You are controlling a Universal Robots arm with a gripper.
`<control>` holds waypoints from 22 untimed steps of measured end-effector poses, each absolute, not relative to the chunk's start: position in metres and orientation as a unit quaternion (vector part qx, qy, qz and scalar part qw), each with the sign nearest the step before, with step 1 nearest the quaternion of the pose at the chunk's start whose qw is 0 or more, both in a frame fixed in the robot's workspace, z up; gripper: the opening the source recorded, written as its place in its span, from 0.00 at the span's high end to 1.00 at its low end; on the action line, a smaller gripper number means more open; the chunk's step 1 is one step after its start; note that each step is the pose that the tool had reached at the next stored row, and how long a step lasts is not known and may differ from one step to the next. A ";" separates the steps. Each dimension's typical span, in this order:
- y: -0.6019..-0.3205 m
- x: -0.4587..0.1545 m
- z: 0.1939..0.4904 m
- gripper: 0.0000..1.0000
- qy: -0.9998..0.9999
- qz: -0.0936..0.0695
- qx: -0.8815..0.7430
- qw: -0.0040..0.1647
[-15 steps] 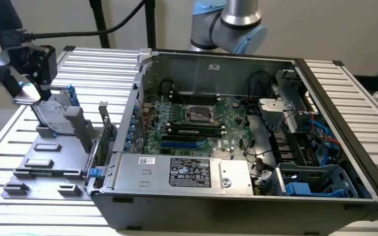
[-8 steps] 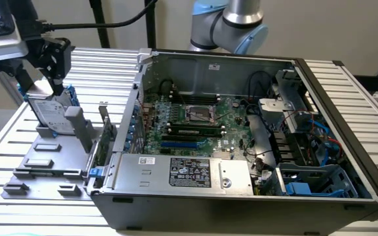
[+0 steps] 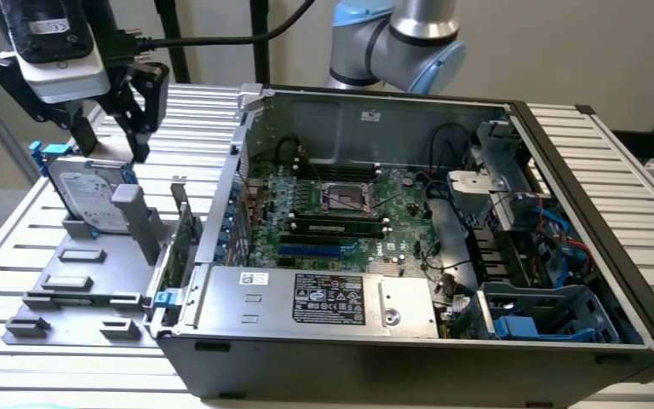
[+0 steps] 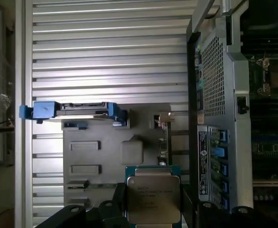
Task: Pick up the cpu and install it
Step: 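Pick up the cpu and move it towards the insertion slot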
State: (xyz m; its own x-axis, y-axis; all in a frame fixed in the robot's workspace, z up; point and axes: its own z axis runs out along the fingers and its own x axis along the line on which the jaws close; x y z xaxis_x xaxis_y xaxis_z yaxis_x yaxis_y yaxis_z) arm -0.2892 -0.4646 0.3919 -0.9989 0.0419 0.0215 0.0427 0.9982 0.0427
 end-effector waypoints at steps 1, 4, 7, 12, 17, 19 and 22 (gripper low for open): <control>-0.464 -0.285 0.392 0.45 -0.999 -0.022 -0.021 0.010; -0.464 -0.273 0.394 0.45 -0.999 -0.025 -0.021 0.010; -0.463 -0.260 0.396 0.45 -0.999 -0.027 -0.021 0.010; -0.462 -0.239 0.398 0.45 -0.999 -0.029 -0.021 0.010; -0.460 -0.218 0.400 0.45 -0.999 -0.031 -0.021 0.011; -0.459 -0.210 0.400 0.45 -0.999 -0.032 -0.021 0.011; -0.457 -0.198 0.400 0.45 -0.999 -0.034 -0.021 0.011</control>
